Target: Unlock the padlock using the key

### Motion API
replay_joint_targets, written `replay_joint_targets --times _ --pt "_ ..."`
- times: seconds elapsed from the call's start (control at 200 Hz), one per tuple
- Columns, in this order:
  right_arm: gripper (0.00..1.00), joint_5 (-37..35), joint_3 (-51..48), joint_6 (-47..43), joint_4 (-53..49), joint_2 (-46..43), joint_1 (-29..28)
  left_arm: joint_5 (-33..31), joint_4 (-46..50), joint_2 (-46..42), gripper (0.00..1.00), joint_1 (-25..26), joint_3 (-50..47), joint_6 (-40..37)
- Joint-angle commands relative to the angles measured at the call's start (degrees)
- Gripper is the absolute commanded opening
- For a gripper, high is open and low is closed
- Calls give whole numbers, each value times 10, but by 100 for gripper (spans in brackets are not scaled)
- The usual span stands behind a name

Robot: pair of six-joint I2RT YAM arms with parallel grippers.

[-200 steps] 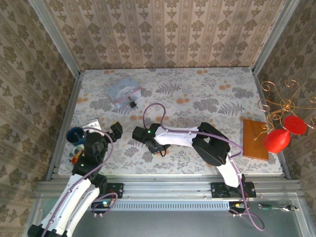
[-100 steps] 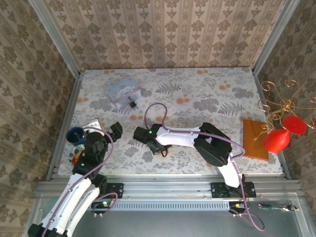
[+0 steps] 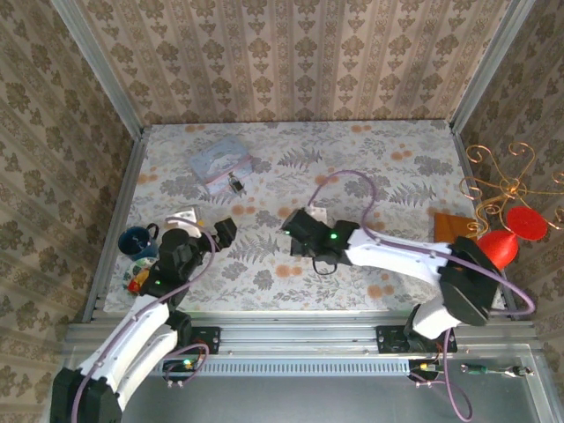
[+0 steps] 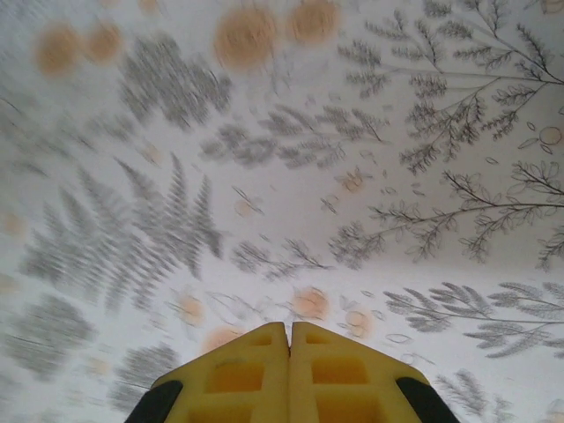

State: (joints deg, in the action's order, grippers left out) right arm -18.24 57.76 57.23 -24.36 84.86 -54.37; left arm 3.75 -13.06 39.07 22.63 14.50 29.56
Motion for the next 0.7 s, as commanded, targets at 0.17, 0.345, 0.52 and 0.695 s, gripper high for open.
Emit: replay_joint_targets --times 0.17,0.345,0.52,0.695 --pt "0 -16 -157 172 282 -142 18 201 -253 77 98 48 -25 8" --pt "0 -11 -188 162 348 -191 22 269 -360 127 91 67 -31 30" --pt "0 -13 -249 176 514 -181 14 299 -446 174 77 86 -38 30" --pt "0 -29 -264 134 628 -150 -9 323 -533 225 70 99 -42 53"
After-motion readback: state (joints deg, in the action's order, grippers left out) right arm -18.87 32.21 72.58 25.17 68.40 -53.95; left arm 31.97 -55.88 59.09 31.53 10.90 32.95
